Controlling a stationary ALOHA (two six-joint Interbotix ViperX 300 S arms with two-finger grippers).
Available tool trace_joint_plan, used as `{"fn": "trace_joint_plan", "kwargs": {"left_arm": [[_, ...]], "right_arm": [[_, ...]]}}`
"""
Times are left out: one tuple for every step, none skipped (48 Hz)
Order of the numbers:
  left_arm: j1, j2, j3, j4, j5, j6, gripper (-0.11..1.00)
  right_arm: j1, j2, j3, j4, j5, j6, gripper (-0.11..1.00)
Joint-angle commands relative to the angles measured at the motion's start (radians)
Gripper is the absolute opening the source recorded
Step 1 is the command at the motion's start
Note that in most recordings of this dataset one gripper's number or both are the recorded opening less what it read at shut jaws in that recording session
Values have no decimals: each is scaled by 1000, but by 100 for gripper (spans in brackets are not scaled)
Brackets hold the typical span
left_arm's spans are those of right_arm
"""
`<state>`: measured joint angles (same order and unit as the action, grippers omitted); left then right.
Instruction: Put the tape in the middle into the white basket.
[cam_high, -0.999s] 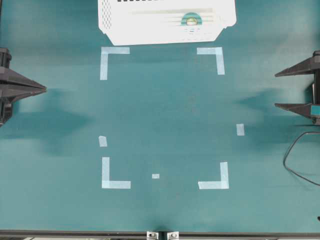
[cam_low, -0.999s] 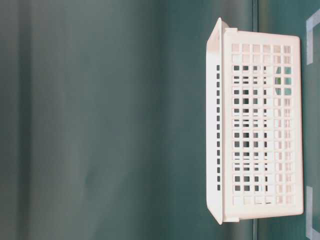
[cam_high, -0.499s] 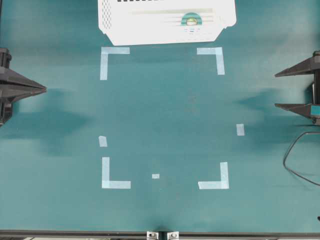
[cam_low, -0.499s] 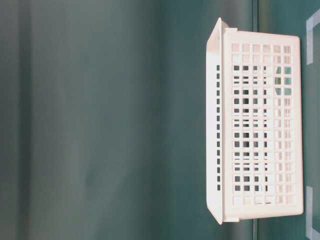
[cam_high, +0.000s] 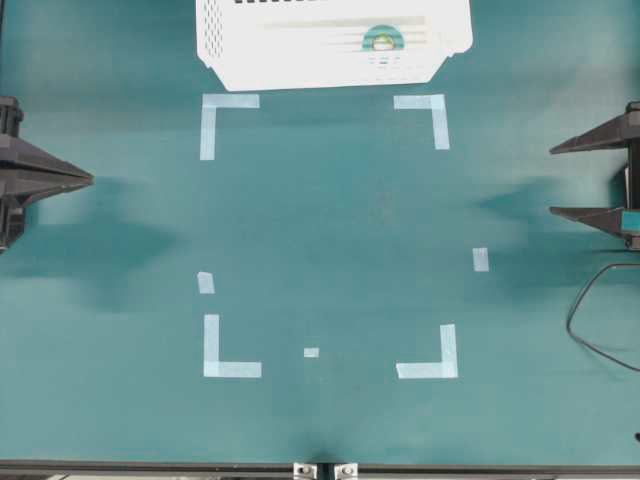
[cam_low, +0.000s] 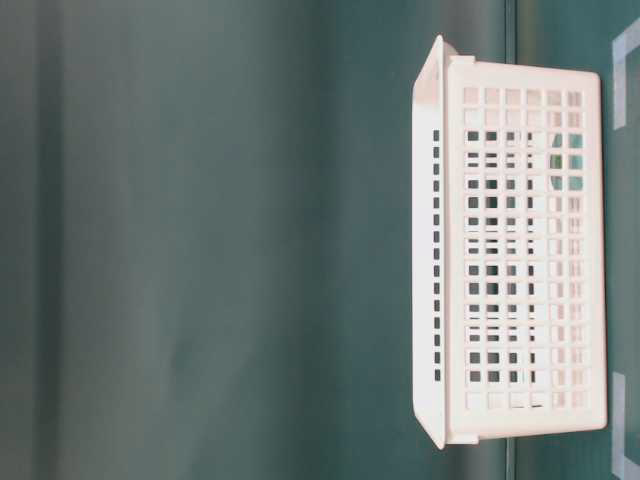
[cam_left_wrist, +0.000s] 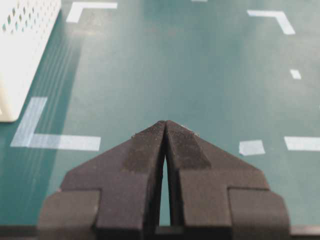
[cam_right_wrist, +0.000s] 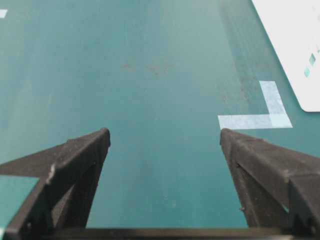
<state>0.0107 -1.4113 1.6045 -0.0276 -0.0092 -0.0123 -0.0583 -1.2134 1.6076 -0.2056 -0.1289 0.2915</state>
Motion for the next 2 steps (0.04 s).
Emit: {"fn": "trace_joint_plan", "kwargs": {"left_arm": [[3,8,-20,0,0,0,-11],[2,8,-20,2,0,0,-11]], "right_arm": [[0,6,-14,-2,-8,2,96],[0,6,-14,-2,-8,2,96]]}}
